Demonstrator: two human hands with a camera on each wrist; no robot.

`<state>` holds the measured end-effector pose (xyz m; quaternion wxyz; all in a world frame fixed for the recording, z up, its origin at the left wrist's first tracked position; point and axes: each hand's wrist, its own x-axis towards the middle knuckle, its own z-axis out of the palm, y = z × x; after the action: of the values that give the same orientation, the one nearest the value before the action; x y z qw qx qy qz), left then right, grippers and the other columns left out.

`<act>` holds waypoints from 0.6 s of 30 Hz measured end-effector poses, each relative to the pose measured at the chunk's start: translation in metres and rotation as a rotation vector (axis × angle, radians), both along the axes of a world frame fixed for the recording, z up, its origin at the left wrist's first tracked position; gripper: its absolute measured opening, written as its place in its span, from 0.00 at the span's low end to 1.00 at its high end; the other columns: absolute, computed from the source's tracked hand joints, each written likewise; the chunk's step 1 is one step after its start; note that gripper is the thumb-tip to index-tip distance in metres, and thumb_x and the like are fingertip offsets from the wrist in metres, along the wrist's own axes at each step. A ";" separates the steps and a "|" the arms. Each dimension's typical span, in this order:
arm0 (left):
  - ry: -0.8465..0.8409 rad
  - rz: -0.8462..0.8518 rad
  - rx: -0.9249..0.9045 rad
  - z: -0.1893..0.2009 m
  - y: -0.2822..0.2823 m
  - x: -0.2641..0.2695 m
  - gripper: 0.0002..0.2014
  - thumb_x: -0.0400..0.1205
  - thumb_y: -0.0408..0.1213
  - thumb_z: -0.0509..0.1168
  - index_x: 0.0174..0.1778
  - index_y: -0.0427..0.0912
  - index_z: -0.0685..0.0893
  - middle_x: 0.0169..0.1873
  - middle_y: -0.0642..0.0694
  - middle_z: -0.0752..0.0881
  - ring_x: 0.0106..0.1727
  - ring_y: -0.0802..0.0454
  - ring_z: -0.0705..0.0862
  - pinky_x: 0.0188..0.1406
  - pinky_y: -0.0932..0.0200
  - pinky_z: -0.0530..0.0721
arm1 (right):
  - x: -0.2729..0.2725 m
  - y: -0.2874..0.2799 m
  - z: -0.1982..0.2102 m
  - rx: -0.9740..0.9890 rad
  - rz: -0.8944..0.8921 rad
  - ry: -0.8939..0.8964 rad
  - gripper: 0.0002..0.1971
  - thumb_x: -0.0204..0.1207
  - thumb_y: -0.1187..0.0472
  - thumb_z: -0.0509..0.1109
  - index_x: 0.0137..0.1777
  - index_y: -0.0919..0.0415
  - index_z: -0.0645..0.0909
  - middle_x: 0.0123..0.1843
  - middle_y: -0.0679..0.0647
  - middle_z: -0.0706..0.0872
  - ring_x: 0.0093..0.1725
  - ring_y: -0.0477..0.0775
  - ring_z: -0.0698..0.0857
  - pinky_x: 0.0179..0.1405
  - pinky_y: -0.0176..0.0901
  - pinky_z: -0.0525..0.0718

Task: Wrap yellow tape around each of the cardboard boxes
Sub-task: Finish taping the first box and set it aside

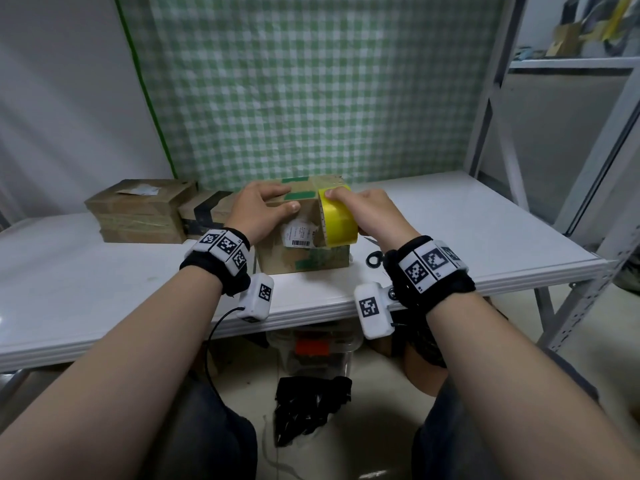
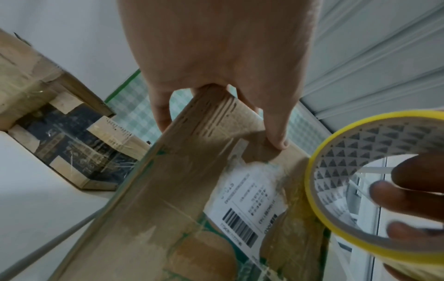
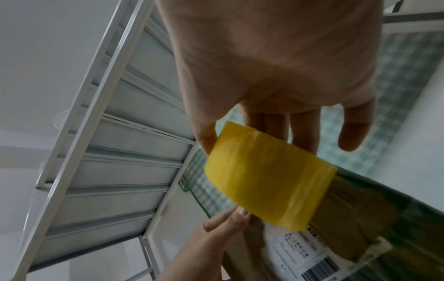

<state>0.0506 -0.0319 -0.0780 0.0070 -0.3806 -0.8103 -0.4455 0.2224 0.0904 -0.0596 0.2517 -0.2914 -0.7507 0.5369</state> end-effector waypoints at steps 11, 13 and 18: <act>-0.336 0.188 0.248 -0.040 -0.016 0.002 0.15 0.86 0.40 0.68 0.57 0.42 0.66 0.46 0.52 0.73 0.54 0.45 0.78 0.53 0.55 0.74 | -0.010 0.006 -0.014 -0.151 0.129 -0.005 0.50 0.70 0.14 0.42 0.82 0.44 0.73 0.83 0.51 0.74 0.83 0.59 0.70 0.85 0.66 0.55; -0.320 0.153 0.278 -0.041 -0.018 -0.002 0.17 0.86 0.34 0.66 0.65 0.43 0.66 0.57 0.48 0.75 0.60 0.48 0.77 0.60 0.54 0.76 | -0.010 0.002 -0.007 -0.098 0.077 0.038 0.43 0.82 0.27 0.33 0.75 0.50 0.80 0.76 0.51 0.80 0.76 0.56 0.75 0.76 0.50 0.67; -0.281 0.064 0.299 -0.031 -0.018 -0.005 0.29 0.84 0.28 0.65 0.83 0.46 0.69 0.72 0.49 0.76 0.67 0.54 0.78 0.64 0.60 0.80 | -0.013 0.002 -0.003 -0.045 0.096 0.096 0.33 0.84 0.28 0.46 0.79 0.44 0.76 0.66 0.39 0.83 0.65 0.44 0.80 0.61 0.35 0.74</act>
<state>0.0451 -0.0504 -0.1088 -0.0356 -0.2833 -0.7398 -0.6093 0.2092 0.0927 -0.0628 0.2547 -0.2345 -0.7386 0.5785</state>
